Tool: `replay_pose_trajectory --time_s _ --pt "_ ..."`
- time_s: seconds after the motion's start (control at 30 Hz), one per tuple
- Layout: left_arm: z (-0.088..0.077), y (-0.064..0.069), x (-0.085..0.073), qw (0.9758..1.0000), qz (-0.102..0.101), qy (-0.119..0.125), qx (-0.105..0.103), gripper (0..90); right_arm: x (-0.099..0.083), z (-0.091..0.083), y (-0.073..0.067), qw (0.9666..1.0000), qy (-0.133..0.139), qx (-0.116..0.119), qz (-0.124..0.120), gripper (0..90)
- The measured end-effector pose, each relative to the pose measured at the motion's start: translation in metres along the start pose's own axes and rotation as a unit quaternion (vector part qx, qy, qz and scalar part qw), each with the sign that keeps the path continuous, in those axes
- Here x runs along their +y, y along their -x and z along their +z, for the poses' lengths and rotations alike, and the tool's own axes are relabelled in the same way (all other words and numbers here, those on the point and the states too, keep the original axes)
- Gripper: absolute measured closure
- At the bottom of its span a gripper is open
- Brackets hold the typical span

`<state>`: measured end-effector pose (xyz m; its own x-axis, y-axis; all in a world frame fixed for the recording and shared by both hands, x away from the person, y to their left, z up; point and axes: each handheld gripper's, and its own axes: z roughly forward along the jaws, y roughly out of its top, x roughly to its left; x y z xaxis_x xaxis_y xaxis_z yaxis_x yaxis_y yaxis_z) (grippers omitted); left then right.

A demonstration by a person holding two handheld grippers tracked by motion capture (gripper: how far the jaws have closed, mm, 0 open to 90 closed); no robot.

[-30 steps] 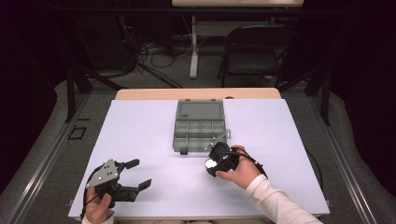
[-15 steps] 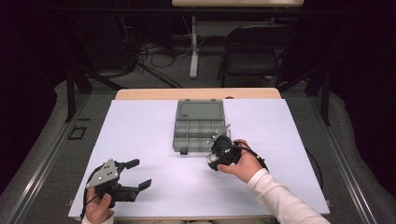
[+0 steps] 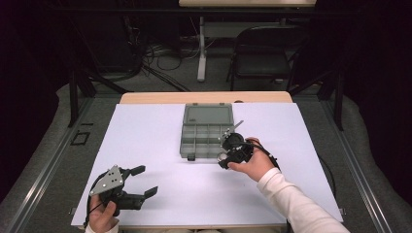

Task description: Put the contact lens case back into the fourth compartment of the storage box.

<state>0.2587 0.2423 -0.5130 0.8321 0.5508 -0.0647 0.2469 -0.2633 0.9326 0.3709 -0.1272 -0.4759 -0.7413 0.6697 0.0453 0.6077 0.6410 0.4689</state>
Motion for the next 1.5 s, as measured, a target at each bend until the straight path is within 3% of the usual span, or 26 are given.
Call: replay_pose_trajectory --time_s 0.03,0.13,0.5,0.87,1.07,1.5 --pt "0.0 0.001 0.0 1.0 0.0 -0.001 0.007 16.2 0.001 0.0 0.001 1.0 -0.004 0.001 0.002 48.7" --pt "0.0 0.0 0.0 1.0 -0.001 0.0 0.0 16.2 0.004 0.001 0.008 1.0 0.001 0.0 0.009 48.7" --pt "0.0 0.001 0.0 1.0 -0.001 0.001 0.006 16.2 0.014 0.003 0.034 0.999 -0.002 -0.006 0.044 48.7" --pt "0.0 0.0 0.0 1.0 -0.001 0.0 0.004 16.2 0.024 0.006 0.053 0.9983 0.002 -0.017 0.056 48.8" --pt "0.0 0.0 0.0 1.0 -0.001 -0.001 0.006 16.2 0.028 0.007 0.057 0.9982 -0.003 -0.019 0.057 48.7" --pt "0.0 0.0 0.0 1.0 -0.002 0.0 0.006 16.2 0.037 0.01 0.067 0.9972 0.014 -0.021 0.07 48.8"
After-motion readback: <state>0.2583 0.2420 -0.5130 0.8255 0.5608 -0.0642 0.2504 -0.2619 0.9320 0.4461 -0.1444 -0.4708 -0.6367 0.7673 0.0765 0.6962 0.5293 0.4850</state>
